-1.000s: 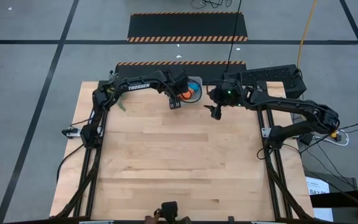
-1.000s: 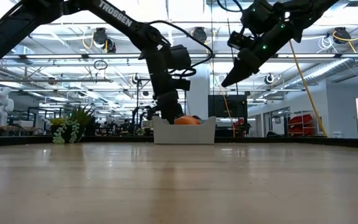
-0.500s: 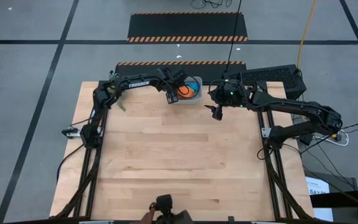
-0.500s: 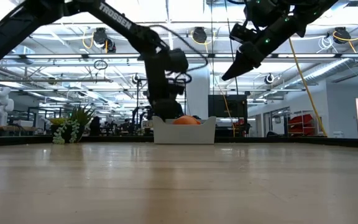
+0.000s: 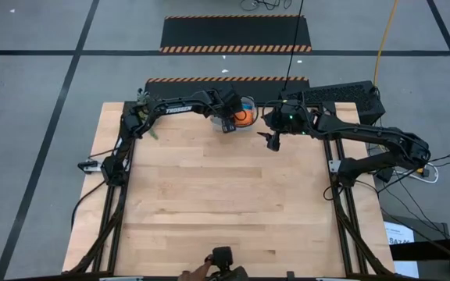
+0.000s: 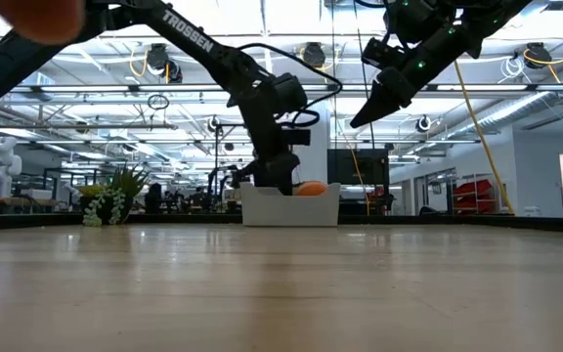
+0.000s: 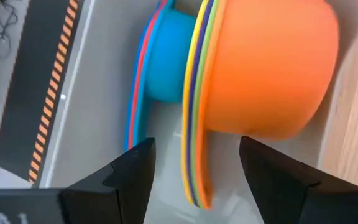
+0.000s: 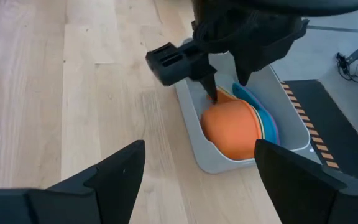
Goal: Nest measuring cups in basket
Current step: Put the stack of measuring cups into the gray bin
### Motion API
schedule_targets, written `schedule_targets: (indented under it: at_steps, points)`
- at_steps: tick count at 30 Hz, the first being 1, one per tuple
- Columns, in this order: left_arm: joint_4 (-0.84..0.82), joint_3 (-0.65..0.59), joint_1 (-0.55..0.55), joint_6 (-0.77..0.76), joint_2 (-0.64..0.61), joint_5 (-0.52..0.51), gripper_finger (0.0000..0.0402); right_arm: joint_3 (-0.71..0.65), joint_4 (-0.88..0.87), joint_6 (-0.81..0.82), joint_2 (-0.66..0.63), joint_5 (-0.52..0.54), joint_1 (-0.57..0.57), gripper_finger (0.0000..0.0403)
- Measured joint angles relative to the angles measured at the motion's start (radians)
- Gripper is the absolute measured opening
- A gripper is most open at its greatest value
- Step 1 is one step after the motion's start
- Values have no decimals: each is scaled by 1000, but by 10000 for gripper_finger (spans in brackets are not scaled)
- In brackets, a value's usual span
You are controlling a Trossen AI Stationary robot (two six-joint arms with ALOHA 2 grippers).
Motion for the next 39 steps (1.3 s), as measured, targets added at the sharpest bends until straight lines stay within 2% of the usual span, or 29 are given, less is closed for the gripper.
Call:
schedule_targets:
  at_steps: [7, 14, 16, 20, 26, 33, 39]
  points:
    - [5, 0, -7, 21, -1, -6, 237, 0, 0, 0, 0, -1, 0, 297]
    - [-91, -1, -3, 47, -38, -84, 237, 0, -10, -1, 0, -2, 0, 297]
    - [-93, -1, 7, 46, -48, -74, 237, 0, -19, -4, 0, -2, 0, 297]
    - [-87, -1, 49, 103, -42, 48, 239, 0, -22, -9, 0, -2, 0, 297]
    - [-67, -2, 80, 177, -11, 160, 289, 0, -22, -10, 0, -3, 0, 297]
    - [1, -1, 66, 216, 18, 157, 356, 0, -22, -21, 0, -3, 0, 297]
    - [33, 0, 68, 222, 47, 144, 366, 0, -22, -24, 0, -3, 0, 297]
